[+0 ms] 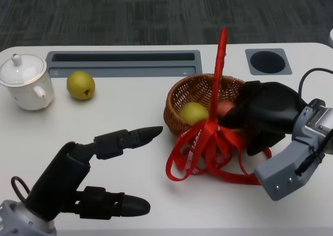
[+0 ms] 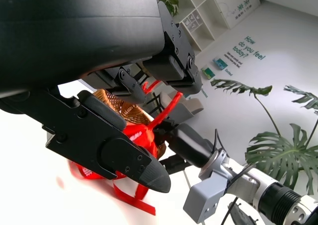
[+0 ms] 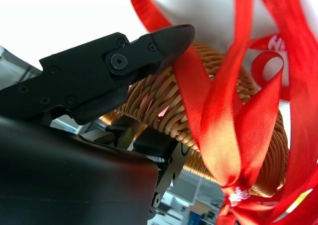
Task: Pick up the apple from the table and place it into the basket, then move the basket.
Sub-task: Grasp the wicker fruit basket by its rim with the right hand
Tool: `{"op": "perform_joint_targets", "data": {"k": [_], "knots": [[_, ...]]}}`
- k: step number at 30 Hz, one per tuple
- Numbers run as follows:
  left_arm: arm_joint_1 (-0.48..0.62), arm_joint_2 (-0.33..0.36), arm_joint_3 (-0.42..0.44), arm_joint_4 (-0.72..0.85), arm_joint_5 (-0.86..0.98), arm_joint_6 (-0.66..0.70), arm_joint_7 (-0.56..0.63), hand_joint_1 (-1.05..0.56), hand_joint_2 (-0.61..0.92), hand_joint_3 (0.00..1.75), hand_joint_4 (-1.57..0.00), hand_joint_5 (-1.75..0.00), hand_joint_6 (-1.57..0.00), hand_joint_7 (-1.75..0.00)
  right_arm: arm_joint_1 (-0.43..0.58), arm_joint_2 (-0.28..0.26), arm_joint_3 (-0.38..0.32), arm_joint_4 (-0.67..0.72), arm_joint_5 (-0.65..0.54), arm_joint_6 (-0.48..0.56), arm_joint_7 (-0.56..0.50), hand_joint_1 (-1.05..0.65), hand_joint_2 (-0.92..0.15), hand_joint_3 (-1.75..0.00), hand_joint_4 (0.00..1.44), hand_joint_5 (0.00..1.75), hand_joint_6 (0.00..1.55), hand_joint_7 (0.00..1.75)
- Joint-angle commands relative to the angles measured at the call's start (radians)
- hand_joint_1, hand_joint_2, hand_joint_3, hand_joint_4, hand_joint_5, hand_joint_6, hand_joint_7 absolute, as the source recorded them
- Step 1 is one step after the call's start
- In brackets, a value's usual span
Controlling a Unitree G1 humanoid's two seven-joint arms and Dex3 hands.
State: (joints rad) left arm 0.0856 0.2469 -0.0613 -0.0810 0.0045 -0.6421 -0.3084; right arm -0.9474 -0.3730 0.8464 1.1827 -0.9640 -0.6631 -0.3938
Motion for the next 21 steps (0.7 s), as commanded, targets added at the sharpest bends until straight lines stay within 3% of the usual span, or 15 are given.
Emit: {"op": "perform_joint_targets", "data": {"k": [1, 10, 15, 21], "knots": [[0.005, 0.006, 0.01, -0.011, -0.028, -0.02, -0.002, -0.56, 0.71, 0.0, -0.75, -0.04, -0.64, -0.01, 0.116, -0.039, 0.011, -0.093, 0.015, -0.003, 0.199, -0.24, -0.85, 0.0, 0.8, 1.72, 1.21, 0.06], [-0.001, 0.005, 0.014, -0.006, -0.04, -0.016, -0.003, -0.53, 0.7, 0.0, -0.8, -0.05, -0.65, -0.01, 0.31, -0.205, -0.098, -0.583, 0.066, 0.081, 0.349, -0.2, -0.88, -0.01, 0.66, 1.69, 0.99, 0.01], [-0.001, 0.005, 0.012, -0.004, -0.05, -0.011, -0.007, -0.51, 0.7, 0.0, -0.82, -0.05, -0.65, -0.01, 0.381, -0.231, -0.144, -0.724, 0.066, 0.075, 0.388, -0.22, -0.88, 0.0, 0.6, 1.72, 1.08, 0.07], [0.002, -0.001, 0.01, -0.001, -0.053, -0.012, -0.003, -0.52, 0.7, 0.0, -0.84, -0.05, -0.66, -0.01, 0.396, -0.232, -0.164, -0.735, 0.043, -0.015, 0.327, -0.26, -0.88, -0.01, 0.7, 1.58, 1.11, 0.04]]}}
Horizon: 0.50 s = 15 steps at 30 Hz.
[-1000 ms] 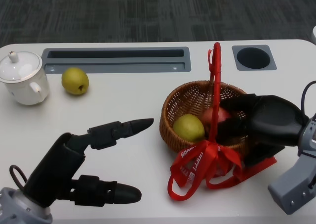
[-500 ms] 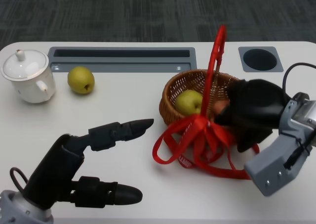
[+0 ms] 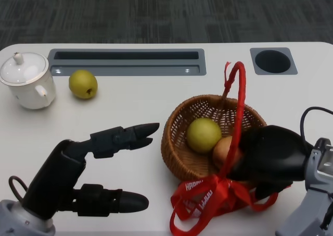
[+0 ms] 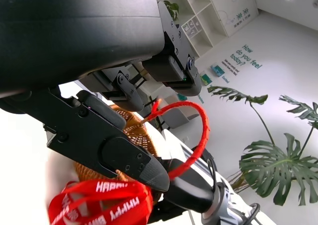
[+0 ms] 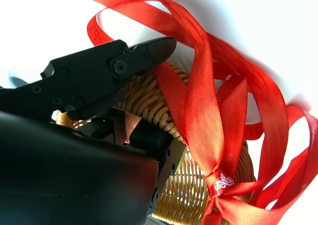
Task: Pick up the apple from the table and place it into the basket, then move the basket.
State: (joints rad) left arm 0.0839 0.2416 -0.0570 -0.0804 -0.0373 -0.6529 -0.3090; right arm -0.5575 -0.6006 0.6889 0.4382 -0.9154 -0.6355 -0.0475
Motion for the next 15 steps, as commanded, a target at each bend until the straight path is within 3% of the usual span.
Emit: {"op": "perform_joint_targets", "data": {"k": [1, 5, 10, 15], "knots": [[0.005, 0.002, 0.006, -0.002, -0.012, -0.001, -0.002, -0.52, 0.71, 0.0, -0.84, -0.05, -0.66, -0.01, -0.001, 0.002, -0.006, 0.022, -0.008, -0.048, -0.015, -0.27, -0.89, -0.01, 0.71, 1.56, 1.11, 0.03], [0.014, -0.002, 0.009, -0.005, -0.01, -0.002, 0.001, -0.52, 0.71, 0.0, -0.85, -0.05, -0.66, -0.01, -0.042, 0.036, -0.003, 0.098, -0.022, -0.048, -0.013, -0.29, -0.91, -0.01, 0.75, 1.4, 1.08, 0.01], [0.02, -0.004, 0.016, -0.008, -0.001, -0.004, 0.007, -0.53, 0.71, 0.0, -0.85, -0.05, -0.66, 0.0, -0.128, 0.092, 0.013, 0.265, -0.061, -0.053, -0.087, -0.29, -0.9, -0.01, 0.73, 1.45, 1.08, 0.0], [0.027, -0.011, 0.025, -0.016, -0.001, -0.005, 0.013, -0.53, 0.72, 0.0, -0.86, -0.04, -0.67, 0.0, -0.24, 0.151, 0.043, 0.465, -0.092, -0.059, -0.141, -0.23, -0.86, 0.0, 0.75, 1.32, 1.09, 0.01]]}}
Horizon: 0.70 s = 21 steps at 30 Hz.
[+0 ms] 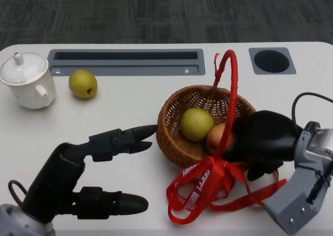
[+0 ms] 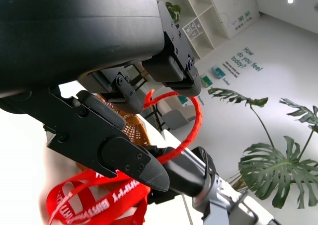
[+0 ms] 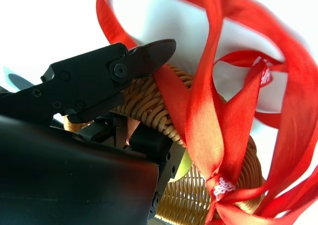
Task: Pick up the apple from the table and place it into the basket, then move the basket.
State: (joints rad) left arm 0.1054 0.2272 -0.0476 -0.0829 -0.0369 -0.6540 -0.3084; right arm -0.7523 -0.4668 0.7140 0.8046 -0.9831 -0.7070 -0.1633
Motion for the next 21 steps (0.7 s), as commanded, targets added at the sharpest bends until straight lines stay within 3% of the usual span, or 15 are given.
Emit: {"op": "perform_joint_targets", "data": {"k": [1, 10, 12, 14, 15, 21], "knots": [[0.007, 0.003, 0.018, -0.016, 0.0, -0.004, 0.014, -0.54, 0.72, 0.0, -0.86, -0.04, -0.67, 0.0, -0.063, 0.029, 0.023, 0.139, -0.026, 0.011, -0.041, -0.24, -0.86, 0.0, 0.76, 1.34, 1.09, 0.01], [0.019, 0.004, 0.024, -0.021, -0.013, -0.001, 0.006, -0.54, 0.72, 0.0, -0.87, -0.03, -0.67, 0.0, -0.237, 0.144, 0.052, 0.442, -0.019, 0.103, -0.047, -0.32, -0.9, 0.0, 0.74, 1.44, 1.09, 0.02], [0.022, 0.002, 0.024, -0.019, -0.015, -0.008, 0.006, -0.54, 0.72, 0.0, -0.87, -0.03, -0.67, -0.01, -0.268, 0.164, 0.048, 0.486, -0.004, 0.13, -0.027, -0.3, -0.89, 0.0, 0.77, 1.31, 1.09, 0.01], [0.026, -0.002, 0.025, -0.016, -0.015, -0.019, 0.009, -0.54, 0.72, 0.0, -0.87, -0.03, -0.68, -0.01, -0.292, 0.176, 0.046, 0.516, 0.003, 0.159, -0.024, -0.28, -0.86, 0.0, 0.87, 1.04, 1.09, 0.01], [0.03, -0.004, 0.024, -0.016, -0.015, -0.022, 0.01, -0.54, 0.72, 0.0, -0.88, -0.03, -0.68, -0.01, -0.302, 0.18, 0.044, 0.528, 0.005, 0.173, -0.026, -0.28, -0.85, 0.0, 0.91, 0.98, 1.09, 0.01], [0.063, -0.015, 0.031, -0.023, -0.001, -0.043, 0.02, -0.54, 0.72, 0.0, -0.88, -0.03, -0.69, -0.01, -0.344, 0.187, 0.023, 0.57, 0.033, 0.276, 0.004, -0.32, -0.86, 0.0, 0.88, 1.16, 1.09, 0.0]]}}
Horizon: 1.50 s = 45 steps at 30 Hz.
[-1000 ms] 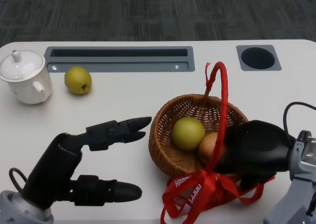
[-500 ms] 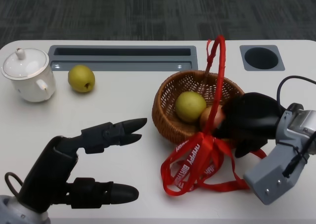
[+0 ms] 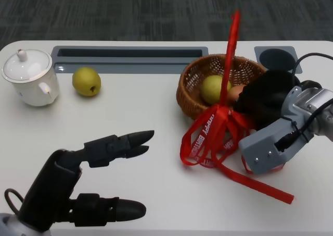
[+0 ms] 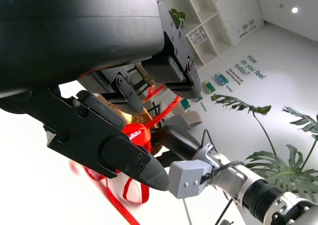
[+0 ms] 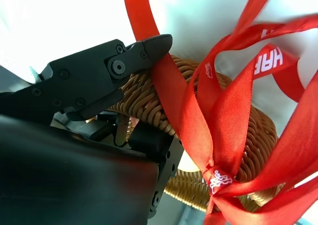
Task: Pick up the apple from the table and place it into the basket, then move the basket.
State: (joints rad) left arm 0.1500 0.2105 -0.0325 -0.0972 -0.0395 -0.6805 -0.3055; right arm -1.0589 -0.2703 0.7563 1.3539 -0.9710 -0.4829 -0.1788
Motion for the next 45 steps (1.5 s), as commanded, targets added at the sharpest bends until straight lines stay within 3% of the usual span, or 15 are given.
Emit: {"op": "perform_joint_targets", "data": {"k": [1, 4, 8, 15, 19, 24, 32, 34, 37, 39, 45], "knots": [[0.025, 0.002, 0.018, -0.011, 0.004, -0.018, 0.019, -0.54, 0.72, 0.0, -0.88, -0.03, -0.69, -0.01, -0.042, -0.011, -0.021, 0.024, 0.023, 0.066, 0.024, -0.33, -0.86, 0.0, 0.87, 1.18, 1.09, 0.0], [0.042, -0.001, 0.025, -0.015, 0.01, -0.028, 0.025, -0.54, 0.72, 0.0, -0.88, -0.03, -0.69, -0.01, -0.057, -0.016, -0.031, 0.034, 0.033, 0.109, 0.043, -0.34, -0.87, 0.0, 0.85, 1.14, 1.1, 0.0], [0.061, -0.002, 0.034, -0.021, 0.026, -0.046, 0.036, -0.55, 0.73, 0.0, -0.89, -0.03, -0.7, -0.01, -0.077, -0.02, -0.063, 0.041, 0.058, 0.165, 0.078, -0.32, -0.86, 0.0, 1.02, 0.55, 1.05, 0.0], [0.103, -0.007, 0.046, -0.028, 0.03, -0.068, 0.049, -0.54, 0.72, 0.0, -0.9, -0.03, -0.7, -0.01, -0.104, -0.017, -0.102, 0.047, 0.075, 0.24, 0.108, -0.33, -0.88, 0.0, 1.14, 0.16, 1.07, 0.01], [0.125, -0.011, 0.056, -0.028, 0.033, -0.091, 0.054, -0.52, 0.72, 0.0, -0.91, -0.03, -0.71, -0.01, -0.114, -0.015, -0.118, 0.049, 0.086, 0.276, 0.106, -0.33, -0.88, 0.0, 1.19, 0.2, 1.06, 0.0], [0.168, -0.021, 0.074, -0.052, 0.057, -0.099, 0.072, -0.52, 0.72, 0.0, -0.91, -0.03, -0.72, -0.01, -0.126, -0.019, -0.16, 0.05, 0.112, 0.302, 0.113, -0.33, -0.86, 0.0, 0.92, 0.8, 1.08, 0.0], [0.208, -0.018, 0.088, -0.06, 0.066, -0.123, 0.084, -0.54, 0.73, 0.0, -0.93, -0.02, -0.73, -0.01, -0.129, -0.009, -0.202, 0.051, 0.135, 0.344, 0.113, -0.36, -0.86, 0.0, 0.9, 0.84, 1.1, 0.01], [0.212, -0.017, 0.089, -0.064, 0.068, -0.119, 0.084, -0.54, 0.73, 0.0, -0.93, -0.02, -0.73, -0.01, -0.128, -0.005, -0.211, 0.05, 0.139, 0.344, 0.11, -0.38, -0.87, 0.0, 0.93, 0.72, 1.1, 0.0], [0.212, -0.017, 0.086, -0.066, 0.066, -0.114, 0.083, -0.54, 0.73, 0.0, -0.93, -0.02, -0.73, -0.01, -0.124, -0.001, -0.219, 0.049, 0.146, 0.337, 0.105, -0.4, -0.88, 0.0, 1.02, 0.3, 1.06, 0.0], [0.211, -0.016, 0.084, -0.067, 0.067, -0.111, 0.081, -0.54, 0.73, 0.0, -0.94, -0.02, -0.73, -0.01, -0.123, -0.002, -0.22, 0.049, 0.15, 0.33, 0.111, -0.44, -0.87, 0.0, 1.02, 0.14, 1.0, 0.0], [0.212, -0.023, 0.073, -0.069, 0.062, -0.11, 0.082, -0.54, 0.72, 0.0, -0.95, -0.02, -0.74, -0.01, -0.121, -0.001, -0.233, 0.049, 0.162, 0.322, 0.157, -0.59, -0.83, 0.0, 1.09, 0.1, 0.81, 0.0]]}}
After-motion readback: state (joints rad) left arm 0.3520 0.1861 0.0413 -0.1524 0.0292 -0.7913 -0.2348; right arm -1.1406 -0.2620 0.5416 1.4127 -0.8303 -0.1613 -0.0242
